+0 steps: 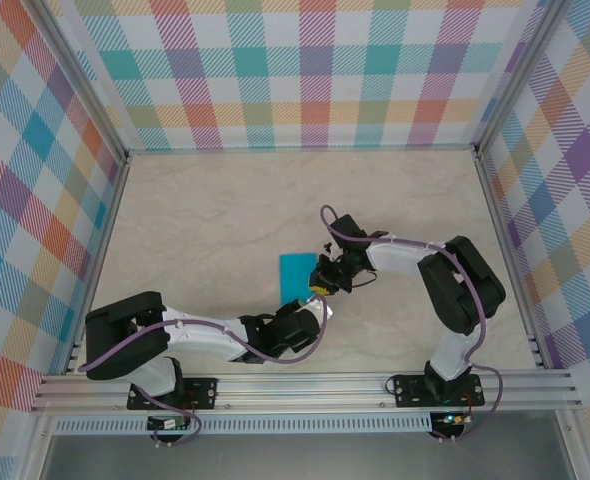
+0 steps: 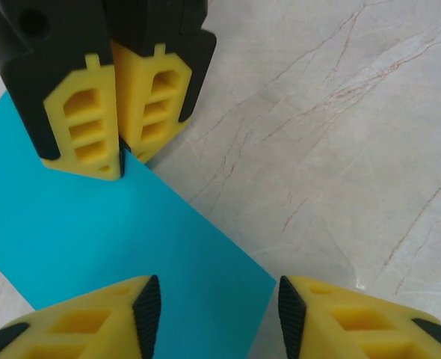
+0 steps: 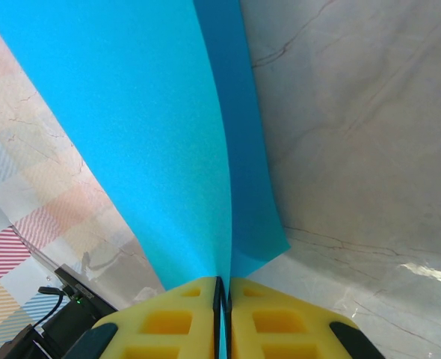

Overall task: Fold a paper plane with a square sheet of paper (pick it up from the middle)
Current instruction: Third fold the triangle at the center of the table.

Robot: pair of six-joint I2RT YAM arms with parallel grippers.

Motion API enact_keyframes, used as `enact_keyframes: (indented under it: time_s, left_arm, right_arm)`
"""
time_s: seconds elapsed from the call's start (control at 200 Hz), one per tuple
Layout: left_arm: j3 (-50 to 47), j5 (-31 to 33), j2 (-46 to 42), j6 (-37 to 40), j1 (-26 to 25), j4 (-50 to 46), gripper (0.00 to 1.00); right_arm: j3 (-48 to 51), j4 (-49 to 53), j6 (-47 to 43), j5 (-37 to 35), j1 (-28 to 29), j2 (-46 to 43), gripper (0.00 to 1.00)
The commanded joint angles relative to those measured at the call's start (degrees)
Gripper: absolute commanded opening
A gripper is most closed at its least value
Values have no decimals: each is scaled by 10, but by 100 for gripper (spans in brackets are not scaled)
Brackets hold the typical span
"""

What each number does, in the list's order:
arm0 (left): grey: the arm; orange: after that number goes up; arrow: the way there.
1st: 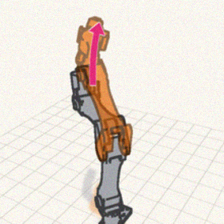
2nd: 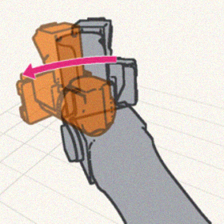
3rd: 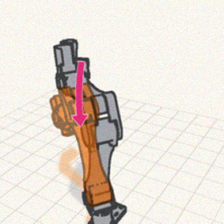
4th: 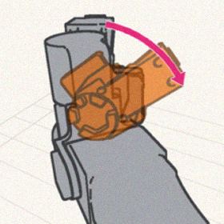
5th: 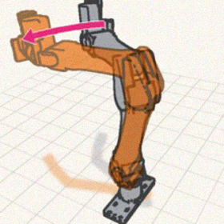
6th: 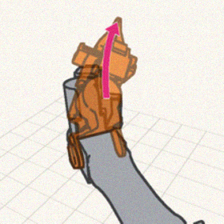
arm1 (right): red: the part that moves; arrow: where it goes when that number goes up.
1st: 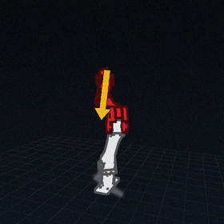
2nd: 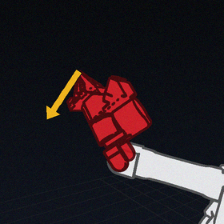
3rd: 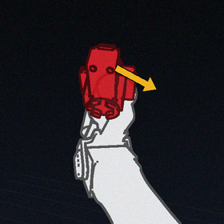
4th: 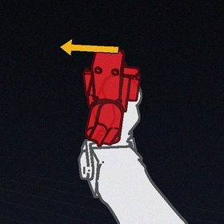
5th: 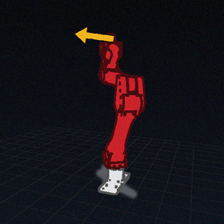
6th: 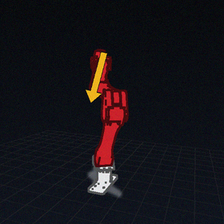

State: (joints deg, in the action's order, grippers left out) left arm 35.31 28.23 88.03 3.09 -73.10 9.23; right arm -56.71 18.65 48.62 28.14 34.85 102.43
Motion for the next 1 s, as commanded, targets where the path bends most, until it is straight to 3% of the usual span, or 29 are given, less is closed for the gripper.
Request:
enact_keyframes:
  time_s: [0.0, 0.31, 0.495, 0.635, 0.995]
  left_arm:
    - [9, 12, -4, -1, -7, 16, 39]
    - [-3, 19, -25, -10, -8, 12, 24]
    - [-8, 2, -32, -18, -5, 7, 6]
    - [-12, -22, -40, -32, 7, 8, 2]
    - [-15, -223, -98, -99, 102, -17, 1]
  right_arm:
    - [-12, 16, -13, 2, -2, 7, 12]
    - [-14, 22, -14, -3, -2, 7, 12]
    - [-16, 25, -16, -4, -2, 7, 12]
    - [-17, 31, -18, -9, -3, 1, 13]
    - [15, 60, -32, -80, -12, -88, 39]
